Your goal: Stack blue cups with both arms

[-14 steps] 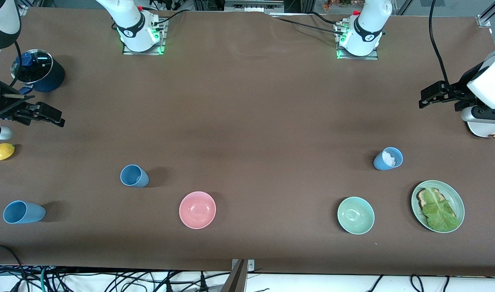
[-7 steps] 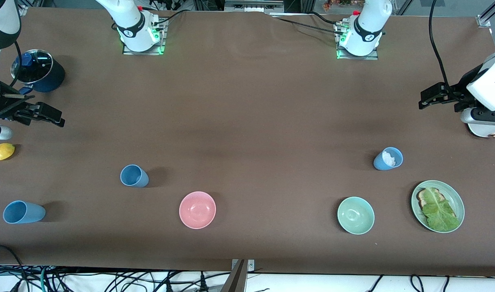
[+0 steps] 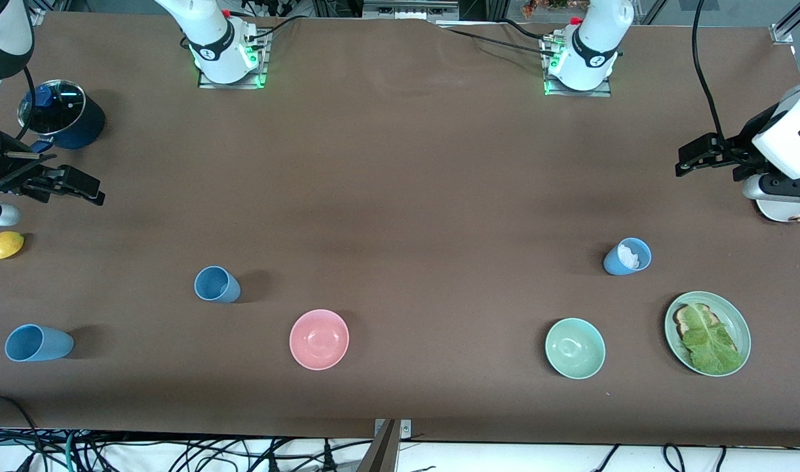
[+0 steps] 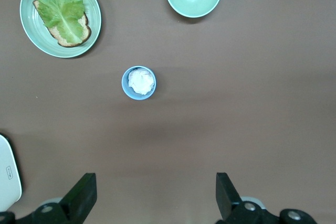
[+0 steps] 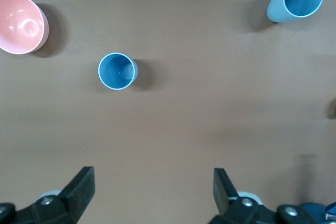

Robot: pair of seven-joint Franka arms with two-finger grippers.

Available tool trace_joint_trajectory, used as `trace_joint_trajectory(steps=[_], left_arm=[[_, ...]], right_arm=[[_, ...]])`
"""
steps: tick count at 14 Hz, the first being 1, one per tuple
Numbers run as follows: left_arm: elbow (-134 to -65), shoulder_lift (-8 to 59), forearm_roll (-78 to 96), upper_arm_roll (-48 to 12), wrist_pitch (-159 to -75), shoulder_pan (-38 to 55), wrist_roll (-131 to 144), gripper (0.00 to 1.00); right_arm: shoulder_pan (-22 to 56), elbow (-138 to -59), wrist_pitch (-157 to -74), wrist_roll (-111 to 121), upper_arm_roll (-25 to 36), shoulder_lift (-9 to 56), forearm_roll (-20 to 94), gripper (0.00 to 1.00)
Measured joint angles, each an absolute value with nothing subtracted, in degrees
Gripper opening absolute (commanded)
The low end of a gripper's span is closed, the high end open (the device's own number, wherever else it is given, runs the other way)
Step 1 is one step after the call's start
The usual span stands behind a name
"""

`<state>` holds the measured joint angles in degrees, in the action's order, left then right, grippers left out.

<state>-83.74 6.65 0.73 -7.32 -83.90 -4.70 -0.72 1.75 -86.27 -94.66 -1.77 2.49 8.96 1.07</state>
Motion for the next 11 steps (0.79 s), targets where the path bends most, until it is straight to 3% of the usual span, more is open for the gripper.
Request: trace_joint_trajectory(steps=[5, 11], left_arm=[[-83.7, 6.9, 0.7, -6.8, -83.9, -5.1, -0.7, 1.0], [-84.0, 7.6, 0.7, -6.4, -83.8, -13.1, -7.8, 1.0]], right_arm=[[1.8, -86.3, -94.7, -1.8, 2.5, 9.0, 1.1, 1.0], [2.0, -86.2, -94.9, -1.8, 2.4, 8.9, 1.1, 1.0]])
